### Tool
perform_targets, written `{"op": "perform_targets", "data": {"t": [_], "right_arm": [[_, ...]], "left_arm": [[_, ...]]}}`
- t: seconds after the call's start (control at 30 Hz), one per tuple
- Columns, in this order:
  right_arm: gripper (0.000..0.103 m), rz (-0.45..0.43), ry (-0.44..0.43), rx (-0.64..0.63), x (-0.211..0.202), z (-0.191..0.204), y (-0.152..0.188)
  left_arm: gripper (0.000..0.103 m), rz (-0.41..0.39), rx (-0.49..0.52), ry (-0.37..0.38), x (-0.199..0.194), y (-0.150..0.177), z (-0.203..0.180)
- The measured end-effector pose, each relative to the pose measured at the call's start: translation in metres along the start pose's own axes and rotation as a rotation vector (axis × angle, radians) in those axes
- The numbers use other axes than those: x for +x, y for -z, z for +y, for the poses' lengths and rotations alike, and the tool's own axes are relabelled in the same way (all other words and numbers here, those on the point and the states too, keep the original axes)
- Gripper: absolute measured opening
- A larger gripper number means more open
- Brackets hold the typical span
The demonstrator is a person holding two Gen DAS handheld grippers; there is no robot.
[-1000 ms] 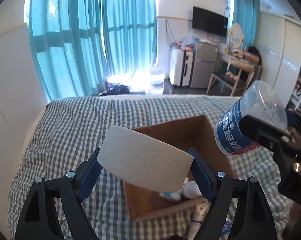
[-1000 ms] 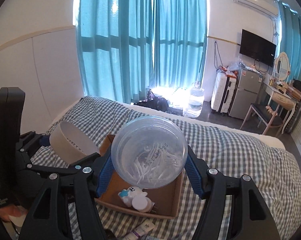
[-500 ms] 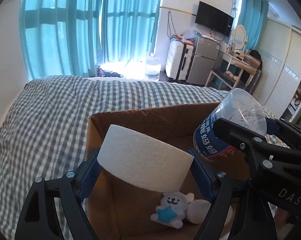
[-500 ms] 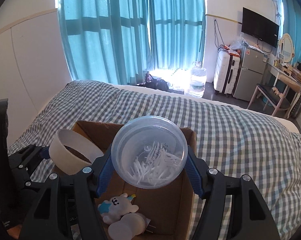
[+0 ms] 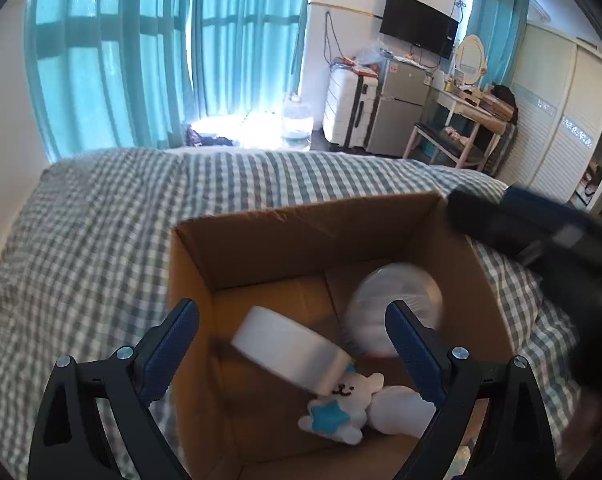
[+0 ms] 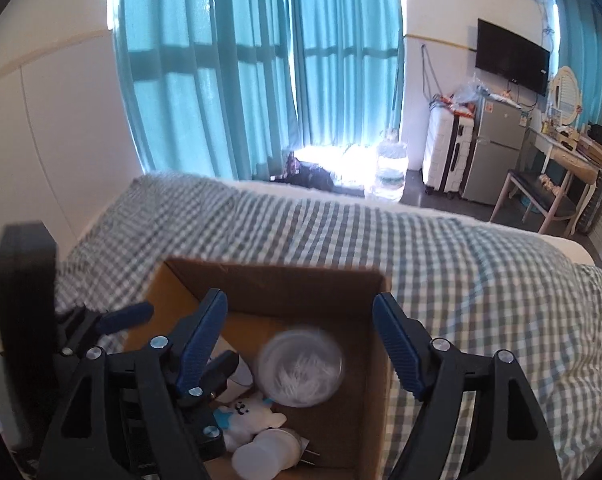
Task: Organize objects
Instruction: 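Carry the tape roll and swab bottle into the box and release both, then move both tools back toward the black cup and tissue pack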
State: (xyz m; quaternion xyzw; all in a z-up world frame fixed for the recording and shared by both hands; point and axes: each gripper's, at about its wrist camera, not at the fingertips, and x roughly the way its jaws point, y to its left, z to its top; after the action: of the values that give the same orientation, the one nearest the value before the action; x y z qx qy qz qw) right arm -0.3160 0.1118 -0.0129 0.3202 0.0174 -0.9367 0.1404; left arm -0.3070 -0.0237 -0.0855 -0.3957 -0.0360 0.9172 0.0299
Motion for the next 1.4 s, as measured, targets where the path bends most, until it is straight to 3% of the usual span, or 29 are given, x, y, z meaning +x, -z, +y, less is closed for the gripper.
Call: {"op": "perform_targets", "data": {"t": [0.13,0.4,0.57,0.73,1.0,1.23,1.4], "right_arm": [[0.081,-0.067,0.005,-0.006,-0.054,0.004,-0.019],[0.083,-0.121,0.006,-0.025,-0.149,0.01,-0.029],[0.084,-0.129,0.014,-0.059,-0.203,0.012,-0.013],[0.084,-0.126,0.012,-0.09,-0.241,0.008,0.017],[0.084,-0.07,0.022,-0.104,-0.244,-0.005,0.068],[0.084,0.034,0.025,-0.082,-0.194,-0.015,0.119],[0.084,0.136,0.036,-0.079,-0.147,-0.019,0.154]], "left_arm": [[0.097,-0.025,-0.004,-0.019,-0.038,-0.009,-0.004],[0.101,-0.16,-0.012,-0.069,-0.15,-0.022,-0.017],[0.102,-0.221,-0.025,-0.121,-0.211,-0.005,-0.027],[0.102,-0.246,-0.028,-0.151,-0.241,0.018,-0.038],[0.103,-0.199,-0.021,-0.166,-0.236,0.068,-0.052],[0.103,-0.115,0.005,-0.213,-0.185,0.113,-0.055],[0.103,-0.026,0.012,-0.203,-0.14,0.139,-0.051]]}}
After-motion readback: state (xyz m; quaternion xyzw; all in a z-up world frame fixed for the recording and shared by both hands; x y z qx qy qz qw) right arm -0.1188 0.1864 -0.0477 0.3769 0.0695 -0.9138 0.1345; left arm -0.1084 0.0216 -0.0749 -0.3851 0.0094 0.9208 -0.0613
